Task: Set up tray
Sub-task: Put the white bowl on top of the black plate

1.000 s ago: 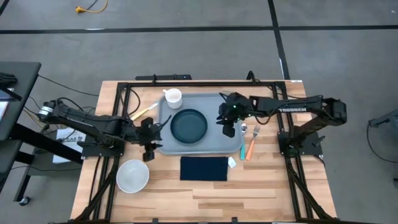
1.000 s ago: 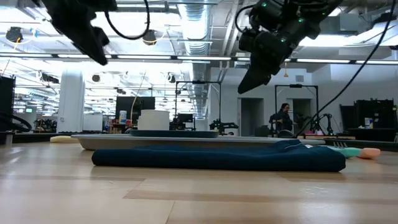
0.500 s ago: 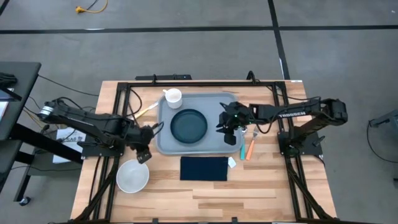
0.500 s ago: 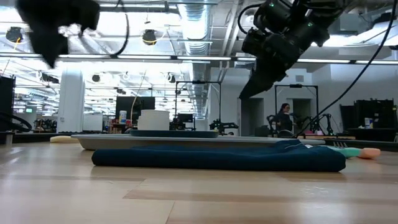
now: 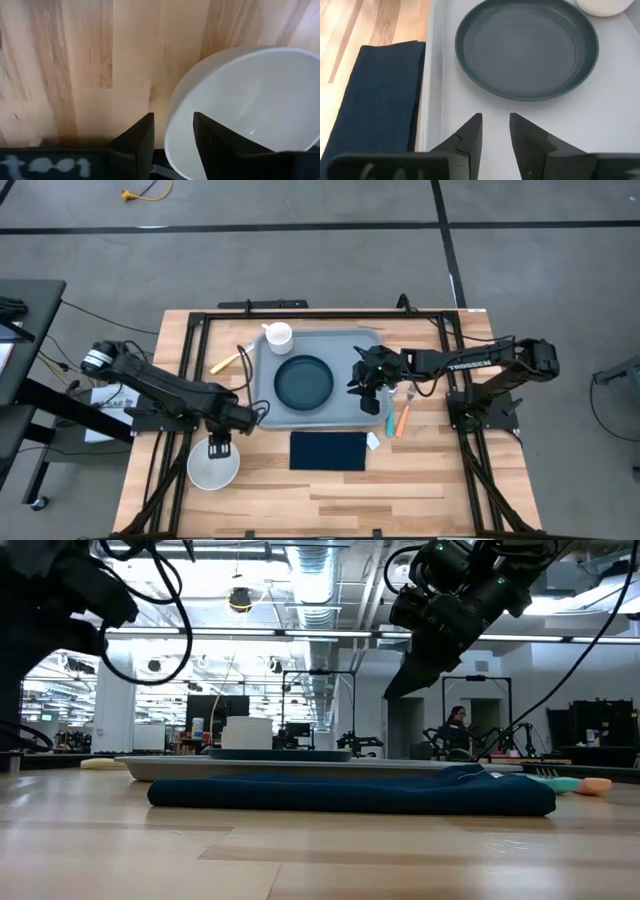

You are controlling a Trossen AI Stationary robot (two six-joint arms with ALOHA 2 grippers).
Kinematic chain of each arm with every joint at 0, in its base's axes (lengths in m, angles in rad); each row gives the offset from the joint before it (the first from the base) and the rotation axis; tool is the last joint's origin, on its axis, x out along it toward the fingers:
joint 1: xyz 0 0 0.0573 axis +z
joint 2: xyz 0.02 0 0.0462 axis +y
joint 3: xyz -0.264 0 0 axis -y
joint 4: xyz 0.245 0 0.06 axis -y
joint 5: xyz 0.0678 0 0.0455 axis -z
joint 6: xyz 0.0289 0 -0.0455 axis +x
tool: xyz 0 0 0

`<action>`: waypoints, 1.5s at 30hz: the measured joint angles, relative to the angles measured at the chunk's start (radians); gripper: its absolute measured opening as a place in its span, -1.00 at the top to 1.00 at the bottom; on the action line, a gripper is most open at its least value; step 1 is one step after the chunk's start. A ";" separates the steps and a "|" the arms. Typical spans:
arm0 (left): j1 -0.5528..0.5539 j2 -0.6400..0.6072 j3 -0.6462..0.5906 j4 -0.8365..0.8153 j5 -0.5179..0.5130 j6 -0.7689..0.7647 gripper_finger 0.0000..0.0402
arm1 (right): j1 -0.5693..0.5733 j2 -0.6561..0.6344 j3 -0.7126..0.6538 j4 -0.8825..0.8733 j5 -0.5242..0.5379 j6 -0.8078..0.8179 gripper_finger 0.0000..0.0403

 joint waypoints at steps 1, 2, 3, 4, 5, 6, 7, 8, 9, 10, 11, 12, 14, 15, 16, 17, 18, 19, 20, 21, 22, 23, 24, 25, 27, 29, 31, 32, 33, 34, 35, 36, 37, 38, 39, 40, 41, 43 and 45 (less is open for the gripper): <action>0.000 0.011 0.000 -0.001 0.001 0.015 0.39 | 0.000 0.000 0.000 0.000 0.000 0.000 0.55; 0.000 0.020 0.000 0.000 0.001 0.027 0.39 | 0.000 0.000 0.000 0.000 0.000 0.003 0.55; 0.000 0.027 0.000 0.003 0.001 0.037 0.39 | 0.000 0.000 0.000 0.000 0.000 0.008 0.55; 0.000 0.033 0.000 0.003 0.001 0.041 0.39 | 0.000 0.000 0.000 0.000 0.000 0.014 0.55; 0.000 0.040 0.000 0.002 0.001 0.042 0.39 | 0.000 0.000 0.000 -0.001 0.000 0.018 0.55; 0.000 0.045 0.000 0.001 0.003 0.043 0.39 | 0.000 0.000 0.000 -0.003 0.000 0.022 0.55; 0.000 0.048 0.000 0.002 0.004 0.046 0.39 | 0.000 0.000 0.000 -0.004 0.000 0.025 0.55; 0.000 0.048 0.000 0.003 0.004 0.051 0.39 | 0.000 0.000 0.000 -0.004 0.000 0.026 0.55; 0.000 0.048 0.000 0.005 0.004 0.055 0.39 | 0.001 0.000 0.000 -0.004 0.000 0.026 0.55; 0.000 0.048 0.000 0.011 0.004 0.057 0.39 | 0.003 0.000 0.000 -0.004 0.000 0.026 0.55; 0.000 0.048 0.000 0.019 0.005 0.058 0.39 | 0.005 0.000 0.000 -0.004 0.000 0.026 0.55; 0.000 0.048 0.000 0.022 0.005 0.058 0.39 | 0.008 0.000 0.000 -0.004 0.000 0.026 0.55; 0.000 0.048 0.000 0.024 0.005 0.060 0.39 | 0.012 0.000 0.000 -0.004 0.000 0.026 0.55; 0.000 0.048 0.000 0.026 0.005 0.065 0.39 | 0.013 0.000 0.000 -0.004 0.000 0.026 0.55; 0.000 0.048 0.000 0.034 0.005 0.069 0.39 | 0.014 0.000 0.000 -0.004 0.000 0.026 0.55; 0.000 0.048 0.000 0.044 0.004 0.074 0.39 | 0.017 0.000 0.000 -0.004 0.000 0.026 0.55; 0.000 0.048 0.000 0.048 0.005 0.081 0.39 | 0.018 0.000 0.000 -0.004 0.000 0.026 0.55; 0.000 0.048 0.000 0.049 0.005 0.084 0.39 | 0.018 0.000 0.000 -0.004 0.000 0.026 0.55; 0.000 0.048 0.000 0.048 0.005 0.085 0.39 | 0.018 0.000 0.000 -0.004 0.000 0.026 0.55; 0.000 0.048 0.000 0.047 0.005 0.085 0.39 | 0.018 0.000 0.000 -0.004 0.000 0.026 0.55; 0.000 0.048 0.000 0.049 0.006 0.086 0.39 | 0.018 0.000 0.000 -0.004 0.000 0.026 0.55; 0.000 0.048 0.000 0.049 0.006 0.091 0.39 | 0.018 0.000 0.000 -0.005 0.000 0.026 0.55; 0.000 0.048 0.000 0.047 0.005 0.098 0.39 | 0.018 0.000 0.000 -0.005 0.000 0.026 0.55; 0.000 0.048 0.000 0.047 0.004 0.102 0.39 | 0.018 0.000 0.000 -0.005 0.000 0.026 0.55; 0.000 0.048 0.000 0.049 0.003 0.102 0.39 | 0.018 0.000 0.000 -0.005 0.000 0.026 0.55; 0.000 0.048 -0.006 0.060 0.000 0.103 0.39 | 0.018 0.000 0.000 -0.005 0.000 0.026 0.55; 0.000 0.048 -0.019 0.073 0.002 0.103 0.39 | 0.018 0.000 0.000 -0.005 0.000 0.026 0.55; 0.000 0.048 -0.027 0.079 0.008 0.103 0.39 | 0.018 0.000 0.000 -0.005 0.000 0.026 0.55; 0.000 0.048 -0.037 0.089 0.019 0.103 0.39 | 0.018 0.000 0.000 -0.005 0.000 0.026 0.55; 0.000 0.048 -0.048 0.100 0.031 0.103 0.39 | 0.018 0.000 0.000 -0.005 0.000 0.026 0.55; 0.000 0.048 -0.056 0.103 0.038 0.103 0.39 | 0.018 0.000 0.000 -0.005 0.000 0.026 0.55; 0.000 0.048 -0.065 0.106 0.042 0.103 0.39 | 0.018 0.000 0.000 -0.005 0.000 0.026 0.55; 0.000 0.048 -0.070 0.105 0.042 0.103 0.39 | 0.018 0.000 0.000 -0.005 0.000 0.026 0.55; 0.000 0.048 -0.074 0.107 0.042 0.103 0.39 | 0.018 0.000 0.000 -0.005 0.000 0.026 0.55; 0.000 0.048 -0.075 0.108 0.042 0.103 0.39 | 0.018 0.000 0.000 -0.005 0.000 0.026 0.55; 0.000 0.048 -0.076 0.108 0.040 0.103 0.39 | 0.018 0.000 0.000 -0.005 0.000 0.026 0.55; 0.000 0.048 -0.076 0.111 0.036 0.107 0.39 | 0.018 0.000 0.000 -0.005 0.000 0.026 0.55; 0.000 0.048 -0.076 0.120 0.035 0.121 0.39 | 0.018 0.000 0.000 -0.005 0.000 0.026 0.55; 0.000 0.048 -0.076 0.121 0.035 0.134 0.42 | 0.018 0.000 0.000 -0.004 0.000 0.026 0.55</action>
